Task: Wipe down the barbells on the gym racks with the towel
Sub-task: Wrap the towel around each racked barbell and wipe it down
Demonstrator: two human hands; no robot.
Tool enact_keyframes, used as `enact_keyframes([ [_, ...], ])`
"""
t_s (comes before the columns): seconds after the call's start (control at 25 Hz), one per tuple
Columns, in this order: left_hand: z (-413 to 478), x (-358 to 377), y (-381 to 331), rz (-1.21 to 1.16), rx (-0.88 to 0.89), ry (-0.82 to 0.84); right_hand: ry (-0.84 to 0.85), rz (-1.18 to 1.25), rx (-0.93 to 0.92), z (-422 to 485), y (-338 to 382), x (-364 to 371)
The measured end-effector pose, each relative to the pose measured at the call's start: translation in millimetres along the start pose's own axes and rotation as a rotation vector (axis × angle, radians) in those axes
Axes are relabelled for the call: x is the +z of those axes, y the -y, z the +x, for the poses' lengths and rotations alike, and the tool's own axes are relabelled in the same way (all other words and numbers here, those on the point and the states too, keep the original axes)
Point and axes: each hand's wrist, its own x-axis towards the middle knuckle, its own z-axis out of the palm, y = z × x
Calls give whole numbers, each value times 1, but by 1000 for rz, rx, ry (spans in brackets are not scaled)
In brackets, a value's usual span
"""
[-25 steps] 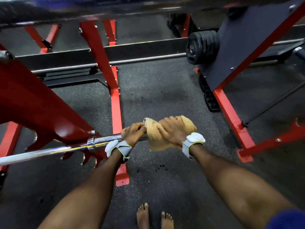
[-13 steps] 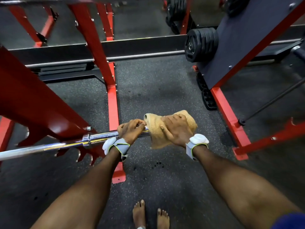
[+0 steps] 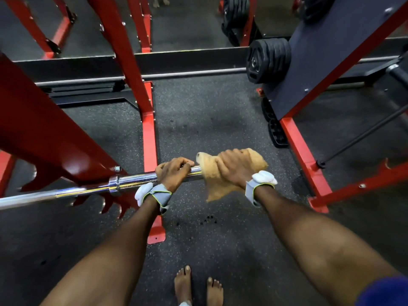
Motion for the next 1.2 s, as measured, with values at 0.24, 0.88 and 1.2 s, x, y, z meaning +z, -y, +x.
enact_keyframes([
  [0.24, 2, -5, 2, -270, -76, -46, -54, 1, -120, -4, 69, 11],
  [0.88, -29, -66, 81, -26, 71, -157, -67, 121, 155, -17, 108, 20],
  [1.2, -32, -78, 99, -91, 192, -176, -6, 99, 81, -14, 93, 17],
])
